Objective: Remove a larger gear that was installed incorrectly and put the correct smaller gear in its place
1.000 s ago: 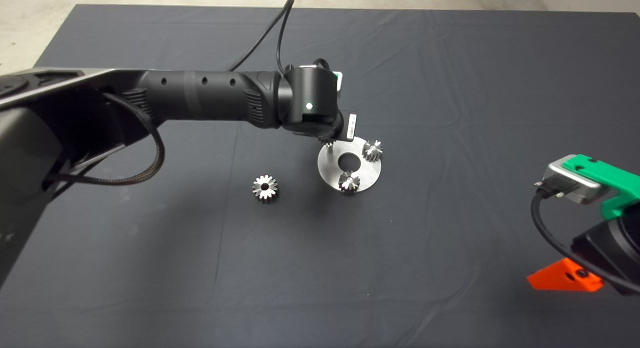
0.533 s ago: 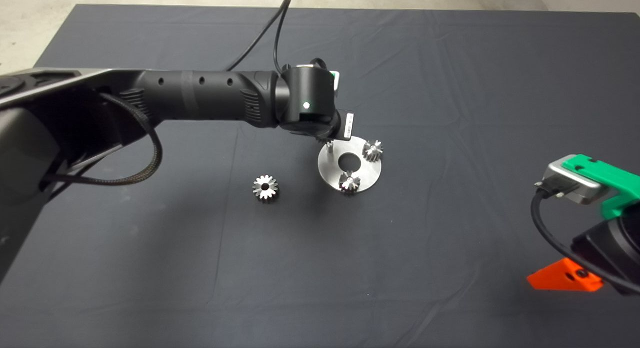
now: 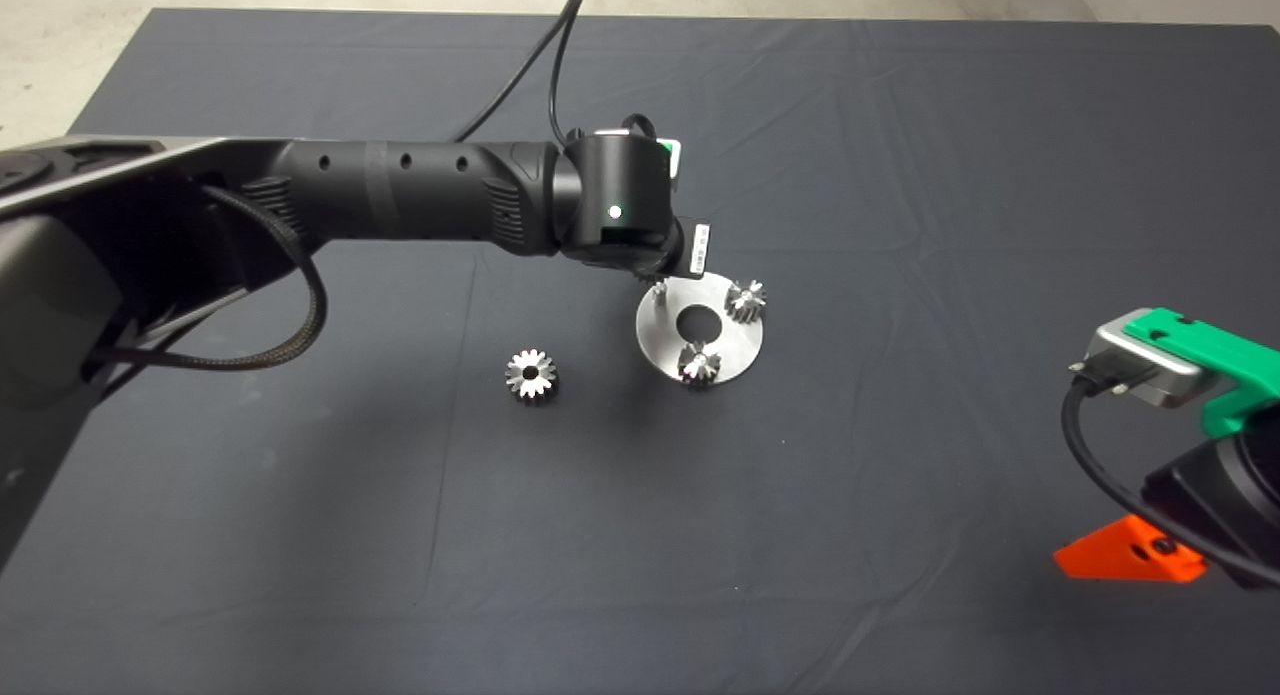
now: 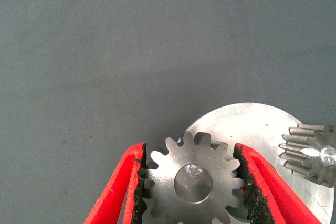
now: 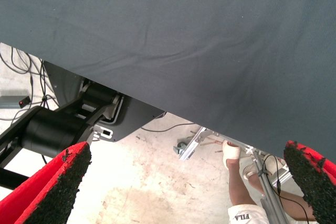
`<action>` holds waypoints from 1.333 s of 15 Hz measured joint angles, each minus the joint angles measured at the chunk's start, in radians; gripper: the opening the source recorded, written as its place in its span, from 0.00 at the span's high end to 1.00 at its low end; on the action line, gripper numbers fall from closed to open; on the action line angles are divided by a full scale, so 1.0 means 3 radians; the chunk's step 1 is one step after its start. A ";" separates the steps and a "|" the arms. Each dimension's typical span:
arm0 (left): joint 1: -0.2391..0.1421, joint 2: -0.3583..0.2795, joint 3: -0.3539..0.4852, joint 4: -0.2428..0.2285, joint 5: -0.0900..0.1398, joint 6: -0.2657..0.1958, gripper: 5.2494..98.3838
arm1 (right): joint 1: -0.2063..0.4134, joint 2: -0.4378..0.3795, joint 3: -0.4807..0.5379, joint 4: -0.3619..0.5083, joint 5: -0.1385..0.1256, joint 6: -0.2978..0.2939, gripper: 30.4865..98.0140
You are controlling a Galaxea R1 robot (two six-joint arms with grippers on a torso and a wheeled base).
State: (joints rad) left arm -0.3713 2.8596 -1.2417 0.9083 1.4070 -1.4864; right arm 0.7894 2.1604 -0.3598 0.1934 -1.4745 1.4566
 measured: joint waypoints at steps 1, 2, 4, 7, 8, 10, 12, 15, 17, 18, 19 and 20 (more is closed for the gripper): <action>0.0000 0.0000 0.0000 0.0003 0.0000 0.0000 0.64 | 0.0000 0.0000 0.0000 0.0000 0.0000 0.0000 0.02; 0.0000 0.0001 0.0000 0.0002 0.0000 0.0000 0.64 | 0.0000 0.0000 0.0000 0.0000 0.0001 0.0000 0.02; 0.0026 0.0000 0.0000 0.0006 0.0001 -0.0001 0.64 | 0.0001 0.0000 0.0000 0.0000 0.0000 0.0000 0.02; 0.0103 0.0001 0.0000 0.0006 0.0000 -0.0001 0.64 | 0.0000 0.0000 0.0000 0.0000 0.0000 0.0000 0.02; 0.0103 0.0001 0.0000 0.0006 0.0000 -0.0001 0.64 | 0.0000 0.0000 0.0000 0.0000 0.0001 0.0000 0.02; 0.0101 0.0000 0.0000 0.0055 0.0001 -0.0001 0.64 | 0.0000 0.0000 0.0000 0.0000 0.0000 0.0000 0.02; 0.0101 0.0009 0.0000 0.0055 0.0002 -0.0001 0.64 | 0.0000 0.0000 0.0000 0.0000 0.0000 0.0000 0.02; 0.0101 0.0029 0.0000 0.0057 -0.0001 -0.0002 0.64 | 0.0000 0.0000 0.0000 0.0000 0.0000 0.0000 0.02; 0.0104 0.0054 -0.0015 0.0062 -0.0003 -0.0002 0.64 | 0.0000 0.0000 0.0000 0.0000 0.0001 0.0000 0.02; 0.0116 0.0061 -0.0032 0.0075 -0.0006 -0.0002 0.64 | 0.0000 0.0001 0.0000 0.0000 0.0002 0.0000 0.02; 0.0133 0.0064 -0.0047 0.0078 -0.0005 -0.0003 0.64 | 0.0000 0.0000 0.0000 0.0000 -0.0001 0.0000 0.02; 0.0143 0.0064 -0.0052 0.0078 -0.0004 -0.0002 0.64 | 0.0000 0.0000 0.0000 0.0000 0.0001 0.0000 0.02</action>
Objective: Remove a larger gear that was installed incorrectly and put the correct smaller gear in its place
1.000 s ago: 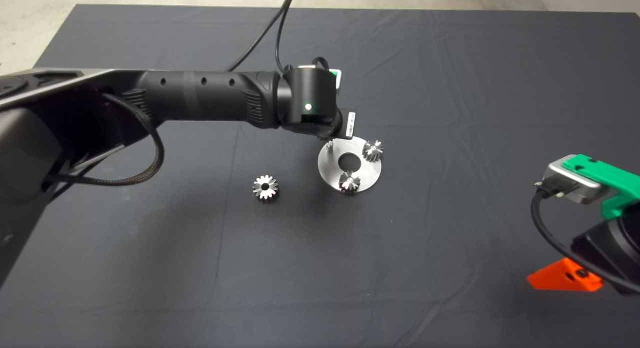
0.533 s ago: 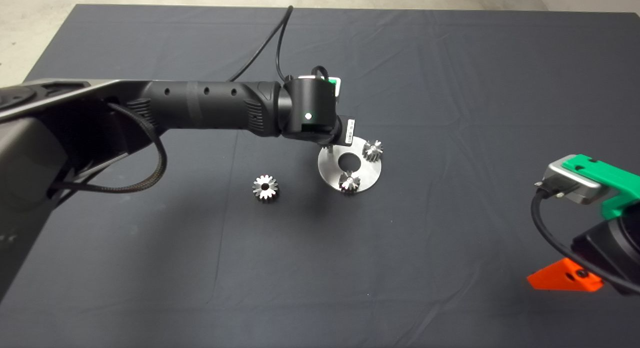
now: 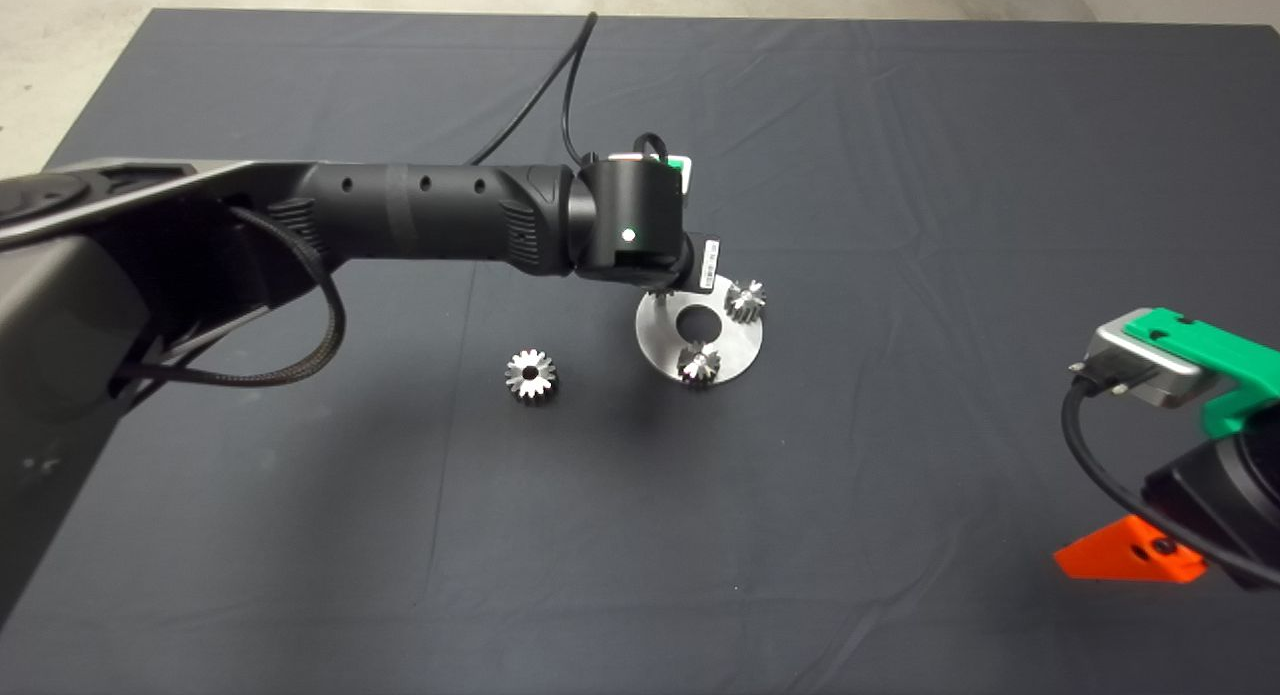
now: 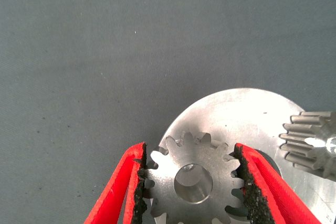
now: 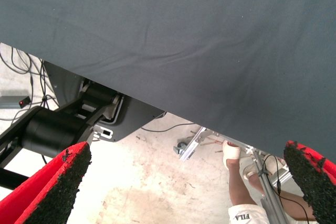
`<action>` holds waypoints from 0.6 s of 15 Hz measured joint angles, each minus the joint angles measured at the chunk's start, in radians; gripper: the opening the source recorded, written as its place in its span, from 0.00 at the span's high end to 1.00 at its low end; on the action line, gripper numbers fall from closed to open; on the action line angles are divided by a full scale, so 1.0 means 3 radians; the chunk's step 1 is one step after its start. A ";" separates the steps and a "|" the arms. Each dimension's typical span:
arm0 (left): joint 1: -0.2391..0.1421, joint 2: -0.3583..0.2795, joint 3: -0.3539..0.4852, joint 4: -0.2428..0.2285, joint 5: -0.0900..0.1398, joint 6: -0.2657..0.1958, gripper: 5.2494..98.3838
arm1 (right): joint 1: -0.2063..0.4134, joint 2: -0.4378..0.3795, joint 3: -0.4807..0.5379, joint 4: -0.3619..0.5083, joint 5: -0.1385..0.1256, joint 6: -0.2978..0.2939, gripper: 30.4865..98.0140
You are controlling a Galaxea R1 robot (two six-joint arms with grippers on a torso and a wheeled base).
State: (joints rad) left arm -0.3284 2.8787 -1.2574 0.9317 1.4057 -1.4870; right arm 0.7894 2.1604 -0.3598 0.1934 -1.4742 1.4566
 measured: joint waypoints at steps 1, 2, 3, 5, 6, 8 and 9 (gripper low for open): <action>0.0011 0.0000 -0.0002 0.0005 -0.0001 0.0000 0.64 | 0.0000 0.0000 0.0000 0.0000 0.0001 0.0000 0.02; 0.0028 0.0000 -0.0006 0.0013 0.0000 0.0001 0.64 | 0.0001 0.0000 0.0000 0.0000 0.0001 0.0000 0.02; 0.0051 0.0000 -0.0009 0.0015 0.0002 0.0002 0.64 | 0.0001 0.0000 0.0000 0.0000 0.0000 0.0000 0.02; 0.0052 0.0001 -0.0013 0.0020 0.0000 0.0002 0.64 | 0.0000 -0.0001 0.0000 0.0000 0.0001 0.0000 0.02; 0.0052 0.0001 -0.0014 0.0020 0.0000 0.0002 0.64 | 0.0000 -0.0011 0.0000 0.0000 0.0000 0.0000 0.02; 0.0053 0.0009 -0.0021 0.0024 0.0003 0.0001 0.64 | 0.0000 -0.0051 0.0000 0.0000 0.0001 0.0000 0.02; 0.0052 0.0027 -0.0042 0.0026 0.0003 0.0001 0.64 | 0.0000 -0.0054 0.0000 0.0000 0.0001 0.0000 0.02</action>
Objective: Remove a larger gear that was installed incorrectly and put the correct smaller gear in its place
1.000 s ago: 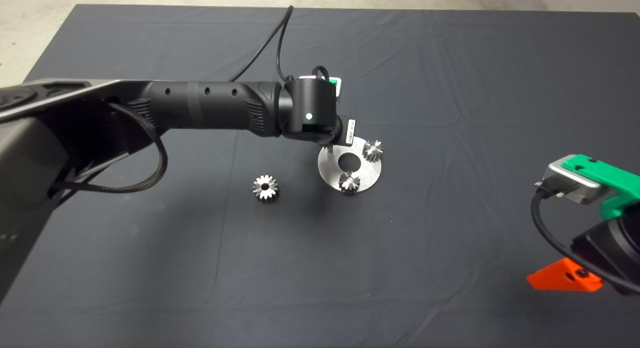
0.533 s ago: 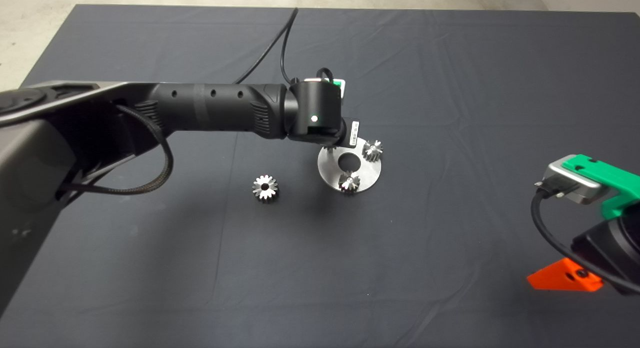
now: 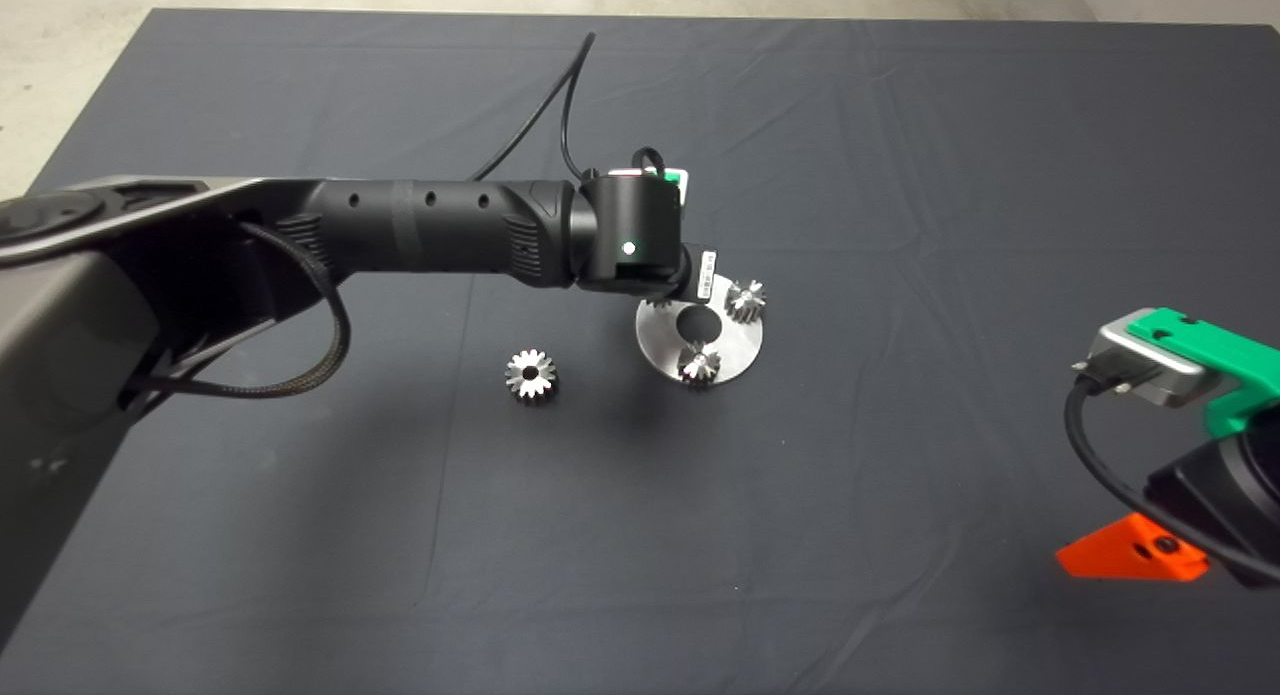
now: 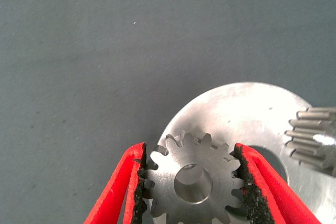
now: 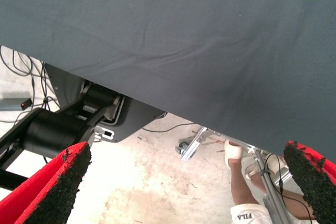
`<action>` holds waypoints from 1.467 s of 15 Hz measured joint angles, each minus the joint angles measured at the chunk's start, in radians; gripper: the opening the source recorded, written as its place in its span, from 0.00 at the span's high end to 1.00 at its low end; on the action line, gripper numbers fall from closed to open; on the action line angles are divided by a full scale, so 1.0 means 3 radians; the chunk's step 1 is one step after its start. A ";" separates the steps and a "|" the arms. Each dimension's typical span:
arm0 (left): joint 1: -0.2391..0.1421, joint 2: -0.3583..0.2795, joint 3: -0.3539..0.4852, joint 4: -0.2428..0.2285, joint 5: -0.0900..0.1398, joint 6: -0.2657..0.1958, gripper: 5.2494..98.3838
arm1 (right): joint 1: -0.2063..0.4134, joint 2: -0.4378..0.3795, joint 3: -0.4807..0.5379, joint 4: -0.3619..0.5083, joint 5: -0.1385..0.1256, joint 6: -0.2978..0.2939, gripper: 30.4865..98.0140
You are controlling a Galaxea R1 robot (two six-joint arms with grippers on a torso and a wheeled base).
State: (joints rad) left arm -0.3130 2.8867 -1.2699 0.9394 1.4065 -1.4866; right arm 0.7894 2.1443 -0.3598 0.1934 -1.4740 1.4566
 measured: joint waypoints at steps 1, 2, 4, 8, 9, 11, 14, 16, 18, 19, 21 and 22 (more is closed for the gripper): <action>0.0000 0.0022 -0.0022 0.0002 0.0002 0.0000 0.64 | 0.0000 0.0000 0.0000 0.0000 -0.0001 0.0000 0.02; 0.0000 0.0039 -0.0031 0.0004 0.0000 0.0000 0.64 | 0.0000 -0.0001 0.0000 0.0000 -0.0003 0.0000 0.02; 0.0000 0.0056 -0.0043 0.0013 -0.0003 0.0000 0.64 | 0.0001 0.0000 0.0000 0.0000 0.0001 0.0000 0.02; -0.0001 0.0056 -0.0080 0.0034 -0.0015 -0.0001 0.64 | 0.0000 0.0000 0.0000 0.0000 0.0000 0.0000 0.02; 0.0000 0.0056 -0.0080 0.0037 -0.0015 -0.0001 0.64 | 0.0000 0.0000 0.0000 0.0000 0.0000 0.0000 0.02; 0.0000 0.0055 -0.0080 0.0037 -0.0016 -0.0001 0.64 | 0.0000 0.0000 0.0000 0.0000 0.0000 0.0000 0.02; 0.0000 0.0012 -0.0075 0.0043 -0.0039 -0.0001 0.64 | 0.0000 0.0000 0.0000 0.0001 -0.0001 0.0000 0.02; 0.0001 -0.0001 -0.0070 0.0040 -0.0040 -0.0030 0.64 | 0.0001 0.0000 0.0000 0.0001 0.0000 0.0000 0.02; 0.0001 -0.0001 -0.0056 0.0040 -0.0029 -0.0030 0.64 | 0.0000 0.0000 0.0000 0.0000 0.0000 0.0000 0.02; 0.0001 -0.0001 -0.0042 0.0040 -0.0022 -0.0032 0.64 | 0.0000 -0.0001 0.0000 0.0001 -0.0001 0.0000 0.02; 0.0001 0.0000 -0.0012 0.0040 -0.0022 -0.0033 0.64 | 0.0000 0.0000 0.0000 0.0001 0.0000 0.0000 0.02; 0.0003 0.0001 -0.0012 0.0040 -0.0022 -0.0051 0.64 | 0.0000 0.0000 0.0000 0.0001 0.0000 0.0000 0.02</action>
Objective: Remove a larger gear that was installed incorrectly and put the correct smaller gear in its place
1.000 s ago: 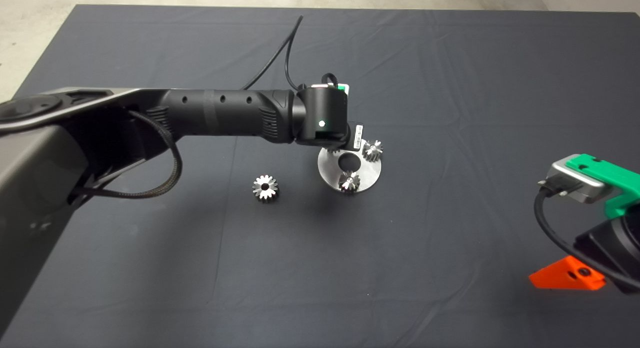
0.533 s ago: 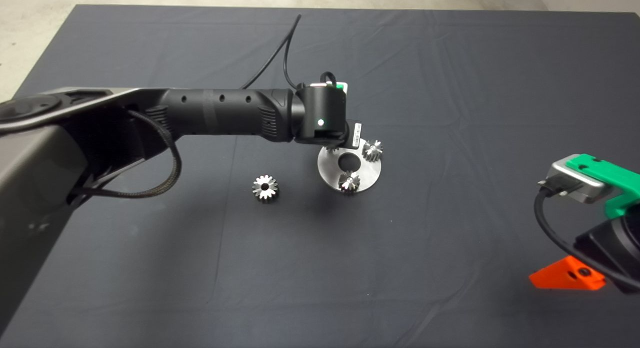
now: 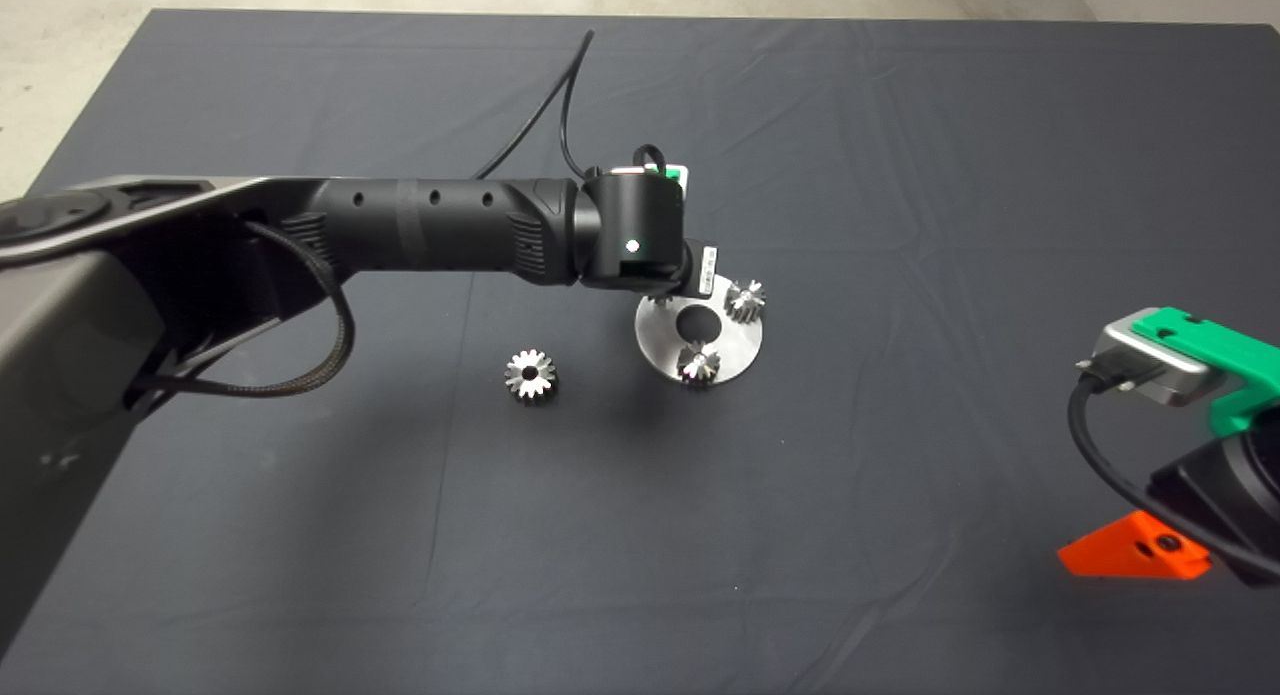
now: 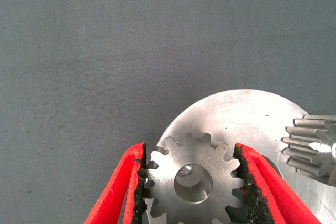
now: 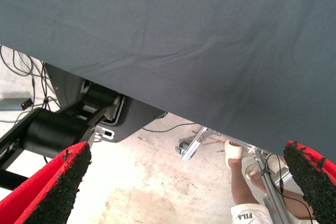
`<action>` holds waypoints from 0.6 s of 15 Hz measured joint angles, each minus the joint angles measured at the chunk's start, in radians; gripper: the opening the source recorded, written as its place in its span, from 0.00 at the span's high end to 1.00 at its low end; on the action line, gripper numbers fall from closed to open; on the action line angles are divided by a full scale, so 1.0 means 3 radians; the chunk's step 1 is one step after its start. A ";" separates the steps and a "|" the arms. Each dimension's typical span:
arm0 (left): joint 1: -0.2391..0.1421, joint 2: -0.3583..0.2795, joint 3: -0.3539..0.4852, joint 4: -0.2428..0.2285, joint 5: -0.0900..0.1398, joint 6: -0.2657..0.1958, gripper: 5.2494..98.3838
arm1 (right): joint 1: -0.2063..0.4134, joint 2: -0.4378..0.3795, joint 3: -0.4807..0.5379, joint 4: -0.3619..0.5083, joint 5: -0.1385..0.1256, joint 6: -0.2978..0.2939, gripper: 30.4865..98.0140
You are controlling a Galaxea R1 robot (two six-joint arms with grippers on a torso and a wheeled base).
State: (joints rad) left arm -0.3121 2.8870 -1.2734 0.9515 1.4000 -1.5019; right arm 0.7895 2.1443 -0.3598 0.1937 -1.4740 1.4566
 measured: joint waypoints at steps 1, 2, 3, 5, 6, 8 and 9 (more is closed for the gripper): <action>0.0000 0.0001 0.0000 0.0000 0.0001 -0.0009 0.64 | 0.0000 0.0000 0.0000 -0.0001 0.0000 0.0000 0.02; 0.0000 0.0013 0.0000 0.0000 0.0018 -0.0030 0.64 | 0.0000 0.0000 0.0000 -0.0001 -0.0001 0.0000 0.02; 0.0004 0.0030 0.0000 0.0001 0.0018 -0.0038 0.64 | 0.0000 0.0000 0.0000 -0.0001 0.0000 0.0000 0.02; 0.0006 0.0042 0.0000 0.0005 0.0017 -0.0038 0.64 | 0.0000 0.0000 0.0000 -0.0001 -0.0001 0.0000 0.02; 0.0006 0.0040 0.0000 0.0005 0.0014 -0.0038 0.64 | 0.0000 0.0000 0.0000 -0.0001 0.0000 0.0000 0.02; 0.0007 0.0037 0.0000 0.0006 0.0006 -0.0038 0.64 | 0.0000 0.0000 0.0000 -0.0001 0.0000 0.0000 0.02; 0.0008 0.0035 0.0000 0.0006 0.0008 -0.0038 0.64 | 0.0000 0.0000 0.0000 0.0000 0.0000 0.0000 0.02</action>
State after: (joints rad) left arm -0.3098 2.8974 -1.2734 0.9534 1.4023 -1.5134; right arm 0.7894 2.1443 -0.3598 0.1938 -1.4740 1.4566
